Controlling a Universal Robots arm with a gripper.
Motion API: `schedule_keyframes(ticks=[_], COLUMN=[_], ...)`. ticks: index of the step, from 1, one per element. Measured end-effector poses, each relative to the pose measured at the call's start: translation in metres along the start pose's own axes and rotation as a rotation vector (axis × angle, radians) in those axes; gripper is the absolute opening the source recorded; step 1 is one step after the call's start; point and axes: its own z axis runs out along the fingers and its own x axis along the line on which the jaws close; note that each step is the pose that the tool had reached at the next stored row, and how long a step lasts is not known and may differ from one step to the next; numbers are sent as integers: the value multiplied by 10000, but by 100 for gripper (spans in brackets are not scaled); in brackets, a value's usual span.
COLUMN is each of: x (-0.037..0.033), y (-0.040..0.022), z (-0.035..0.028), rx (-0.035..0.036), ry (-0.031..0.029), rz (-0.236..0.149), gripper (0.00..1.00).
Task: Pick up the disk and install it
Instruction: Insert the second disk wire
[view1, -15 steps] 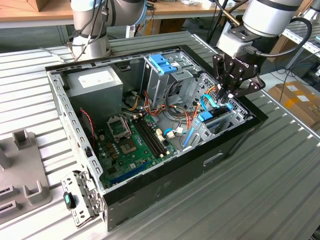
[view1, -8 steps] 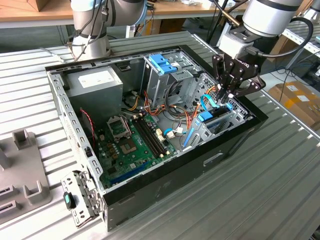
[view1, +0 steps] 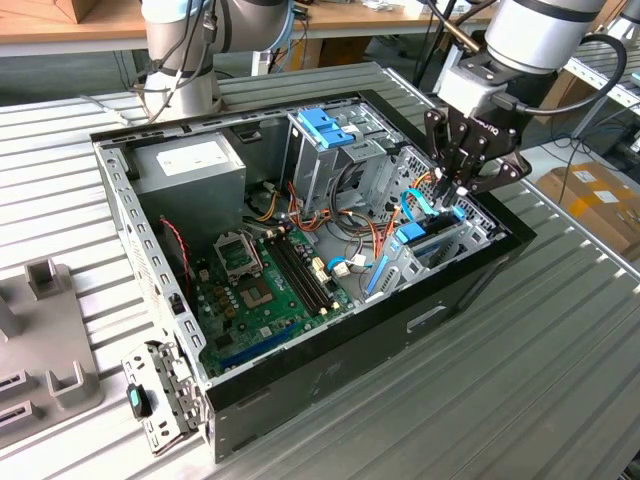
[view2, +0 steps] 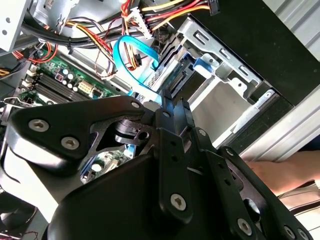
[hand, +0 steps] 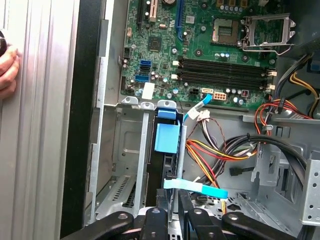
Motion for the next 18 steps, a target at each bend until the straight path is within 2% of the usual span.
schedule_keyframes(ticks=[18], x=[-11], y=[-63], z=[2], rx=[3], ry=[-3], rz=[-76], gripper=[24])
